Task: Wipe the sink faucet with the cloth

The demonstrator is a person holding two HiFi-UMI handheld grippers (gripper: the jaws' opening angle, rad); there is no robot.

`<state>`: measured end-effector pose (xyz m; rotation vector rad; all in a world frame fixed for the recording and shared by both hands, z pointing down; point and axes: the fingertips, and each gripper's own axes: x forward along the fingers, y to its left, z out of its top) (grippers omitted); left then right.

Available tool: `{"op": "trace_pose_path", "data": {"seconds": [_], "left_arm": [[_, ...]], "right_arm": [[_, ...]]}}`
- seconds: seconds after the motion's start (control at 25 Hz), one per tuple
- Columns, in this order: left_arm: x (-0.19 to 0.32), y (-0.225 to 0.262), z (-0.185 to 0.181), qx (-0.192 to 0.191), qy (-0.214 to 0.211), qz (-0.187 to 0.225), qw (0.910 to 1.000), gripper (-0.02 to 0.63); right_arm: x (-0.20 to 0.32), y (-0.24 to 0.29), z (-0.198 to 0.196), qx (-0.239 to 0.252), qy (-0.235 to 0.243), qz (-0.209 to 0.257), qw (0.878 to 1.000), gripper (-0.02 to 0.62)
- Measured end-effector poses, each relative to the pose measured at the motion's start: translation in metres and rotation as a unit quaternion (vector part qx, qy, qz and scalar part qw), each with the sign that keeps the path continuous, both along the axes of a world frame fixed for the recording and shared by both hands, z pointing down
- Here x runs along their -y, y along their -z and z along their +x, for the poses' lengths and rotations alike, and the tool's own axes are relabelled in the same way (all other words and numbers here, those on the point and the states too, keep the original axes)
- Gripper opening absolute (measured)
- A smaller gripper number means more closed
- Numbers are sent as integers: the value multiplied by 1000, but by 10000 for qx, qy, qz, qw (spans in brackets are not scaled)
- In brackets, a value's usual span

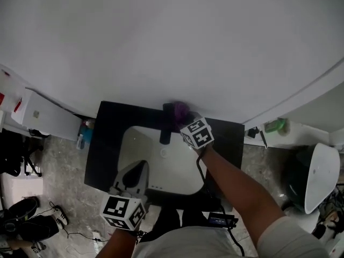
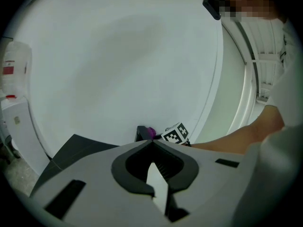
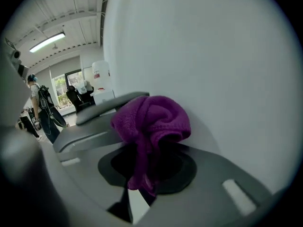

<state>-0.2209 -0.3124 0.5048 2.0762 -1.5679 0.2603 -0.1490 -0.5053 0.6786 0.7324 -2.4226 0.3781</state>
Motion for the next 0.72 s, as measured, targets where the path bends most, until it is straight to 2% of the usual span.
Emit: {"op": "trace_pose_path", "data": {"seconds": [0.16,0.24,0.32,0.4,0.52,0.6,0.72], "left_arm": [[-6,-20,-12,-57,126,-208,9997,6],[-6,-20,-12,-72,141,-206,9997,7],[-3,-14,-11,-93,125,-151,9998,6],[2,-7,-8,-100,82,-75,9999,6],[6,-3,-5,-73,63,-8,10000,6],[6,-4,-5,-62,109,1,9999,7],[5,-10,-6,-84,139,-15,9999,6]], "right_arm": [[-7,-71,2,-625,177,-574,9962,83],[-15,-74,5,-760,302,-645,9946,84],[-20,-42,8,-639,353,-331,9968,84],[-22,7,10,-461,472,286,9974,84],[-19,27,8,-653,804,880,9907,85],[-18,-2,2,-970,1068,835,9860,85],[-17,-61,-2,-1380,1160,349,9830,86]]}}
